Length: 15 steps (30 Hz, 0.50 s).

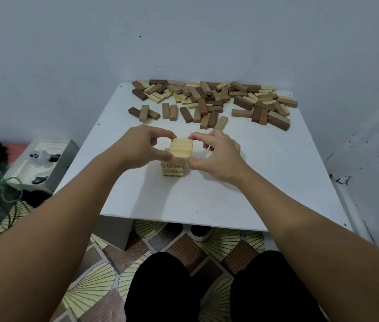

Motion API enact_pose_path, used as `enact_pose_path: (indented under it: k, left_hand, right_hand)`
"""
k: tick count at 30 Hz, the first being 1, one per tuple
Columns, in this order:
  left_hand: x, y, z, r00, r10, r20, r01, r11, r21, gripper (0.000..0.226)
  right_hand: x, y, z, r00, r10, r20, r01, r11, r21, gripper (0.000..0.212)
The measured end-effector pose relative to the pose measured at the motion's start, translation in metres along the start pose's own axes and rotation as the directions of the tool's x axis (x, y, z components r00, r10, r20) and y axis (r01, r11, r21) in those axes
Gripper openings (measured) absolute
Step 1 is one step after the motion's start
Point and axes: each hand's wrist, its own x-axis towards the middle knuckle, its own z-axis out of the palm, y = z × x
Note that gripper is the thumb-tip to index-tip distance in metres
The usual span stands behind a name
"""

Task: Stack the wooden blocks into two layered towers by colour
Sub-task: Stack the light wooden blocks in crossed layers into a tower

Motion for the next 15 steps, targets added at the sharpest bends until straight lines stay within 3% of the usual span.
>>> enact_pose_path:
  k: [15]
  left_hand:
    - [0.001, -0.036, -0.007, 0.999, -0.017, 0.046, 0.021, 0.998, -0.067, 0.060]
  right_hand:
    - [0.009, -0.013, 0.017, 0.998, 0.023, 0.056, -0.021, 0.999, -0.037, 0.043]
